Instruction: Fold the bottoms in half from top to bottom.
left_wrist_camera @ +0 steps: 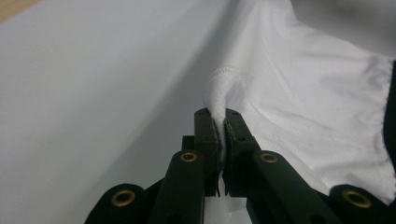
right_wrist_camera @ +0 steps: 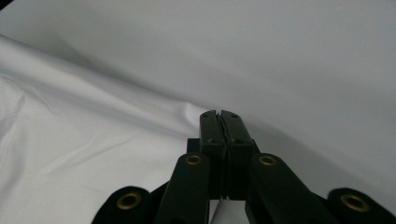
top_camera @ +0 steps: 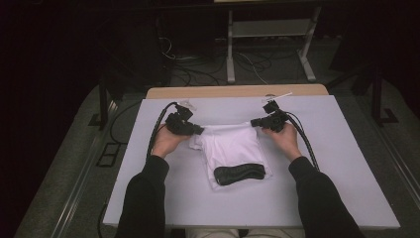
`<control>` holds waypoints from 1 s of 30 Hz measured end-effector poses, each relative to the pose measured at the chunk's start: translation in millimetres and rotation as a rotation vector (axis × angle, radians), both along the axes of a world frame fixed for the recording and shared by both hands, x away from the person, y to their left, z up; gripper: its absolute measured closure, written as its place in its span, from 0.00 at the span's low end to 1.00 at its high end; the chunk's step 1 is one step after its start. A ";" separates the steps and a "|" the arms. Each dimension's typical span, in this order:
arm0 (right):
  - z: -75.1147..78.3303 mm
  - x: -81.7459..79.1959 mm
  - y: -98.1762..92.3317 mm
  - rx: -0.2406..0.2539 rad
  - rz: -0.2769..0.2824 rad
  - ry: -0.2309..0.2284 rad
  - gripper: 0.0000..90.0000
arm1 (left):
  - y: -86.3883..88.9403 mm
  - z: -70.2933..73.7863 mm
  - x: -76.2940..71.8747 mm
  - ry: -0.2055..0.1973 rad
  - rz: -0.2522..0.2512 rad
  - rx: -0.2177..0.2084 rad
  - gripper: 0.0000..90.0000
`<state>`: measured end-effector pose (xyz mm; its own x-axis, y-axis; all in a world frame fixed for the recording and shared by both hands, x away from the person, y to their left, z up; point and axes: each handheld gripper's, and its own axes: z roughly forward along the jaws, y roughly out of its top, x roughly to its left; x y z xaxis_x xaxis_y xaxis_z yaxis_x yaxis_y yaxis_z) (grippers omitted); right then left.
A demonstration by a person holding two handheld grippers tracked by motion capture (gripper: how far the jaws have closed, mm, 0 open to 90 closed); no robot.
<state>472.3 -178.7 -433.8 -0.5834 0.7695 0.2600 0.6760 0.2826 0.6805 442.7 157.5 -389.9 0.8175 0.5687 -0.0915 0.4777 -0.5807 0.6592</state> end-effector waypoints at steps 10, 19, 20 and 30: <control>2.5 4.3 -10.7 0.010 -0.058 -0.023 0.97 | -9.5 2.2 24.2 -0.026 0.031 -0.019 0.94; 3.6 10.5 -19.5 0.030 -0.097 -0.035 0.97 | -13.3 -0.6 35.4 -0.039 0.065 -0.059 0.94; 3.4 12.2 -19.2 0.027 -0.096 -0.033 0.97 | -13.6 -1.6 36.2 -0.034 0.070 -0.068 0.94; -3.1 20.3 -17.4 0.033 -0.109 -0.033 0.97 | -15.0 -5.7 45.2 -0.051 0.075 -0.043 0.93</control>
